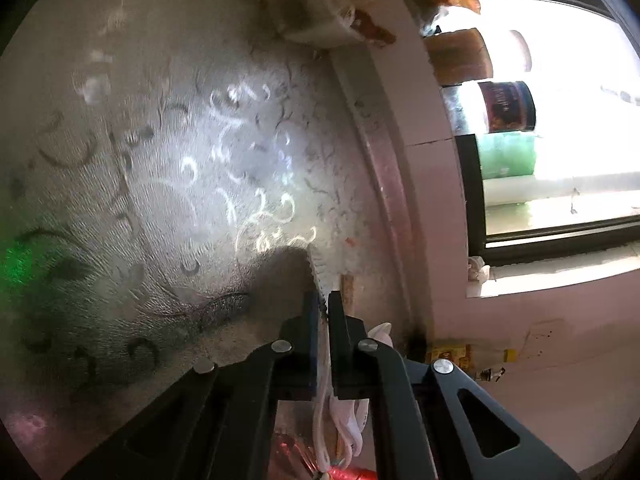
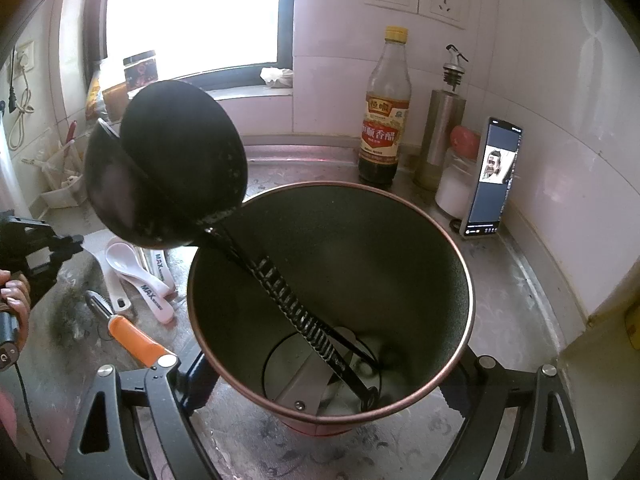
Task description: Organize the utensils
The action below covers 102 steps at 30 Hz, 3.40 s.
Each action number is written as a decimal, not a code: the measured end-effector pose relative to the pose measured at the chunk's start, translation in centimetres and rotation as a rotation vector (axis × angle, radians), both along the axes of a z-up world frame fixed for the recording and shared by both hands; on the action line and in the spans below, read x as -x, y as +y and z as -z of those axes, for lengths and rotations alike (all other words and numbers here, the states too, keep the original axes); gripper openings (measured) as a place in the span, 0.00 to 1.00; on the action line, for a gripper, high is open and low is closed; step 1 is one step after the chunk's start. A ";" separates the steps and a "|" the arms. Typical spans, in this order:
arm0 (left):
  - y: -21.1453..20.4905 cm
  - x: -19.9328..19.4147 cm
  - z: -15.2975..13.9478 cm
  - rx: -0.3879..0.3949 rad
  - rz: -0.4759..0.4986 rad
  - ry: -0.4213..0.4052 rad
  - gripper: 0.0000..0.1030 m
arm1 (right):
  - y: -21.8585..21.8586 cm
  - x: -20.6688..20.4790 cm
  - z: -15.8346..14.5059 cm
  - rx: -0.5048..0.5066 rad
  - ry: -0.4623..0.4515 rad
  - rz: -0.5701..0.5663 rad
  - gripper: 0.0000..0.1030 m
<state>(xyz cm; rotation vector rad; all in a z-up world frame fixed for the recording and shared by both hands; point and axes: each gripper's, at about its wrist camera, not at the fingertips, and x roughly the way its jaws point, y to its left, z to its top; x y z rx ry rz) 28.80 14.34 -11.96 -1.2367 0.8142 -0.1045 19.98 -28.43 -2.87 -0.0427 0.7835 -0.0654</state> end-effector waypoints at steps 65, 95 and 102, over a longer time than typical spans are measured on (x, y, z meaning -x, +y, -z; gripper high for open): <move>-2.1 -4.0 1.2 0.011 0.053 0.052 0.17 | 0.0 -0.2 0.5 -0.002 0.014 -0.009 0.88; -2.1 -1.7 -8.3 -0.266 0.040 -0.187 0.02 | -0.1 0.0 0.6 -0.005 0.018 -0.010 0.88; -2.6 0.3 -13.0 -0.325 0.035 -0.296 0.02 | 0.0 0.0 0.6 -0.006 0.018 -0.010 0.88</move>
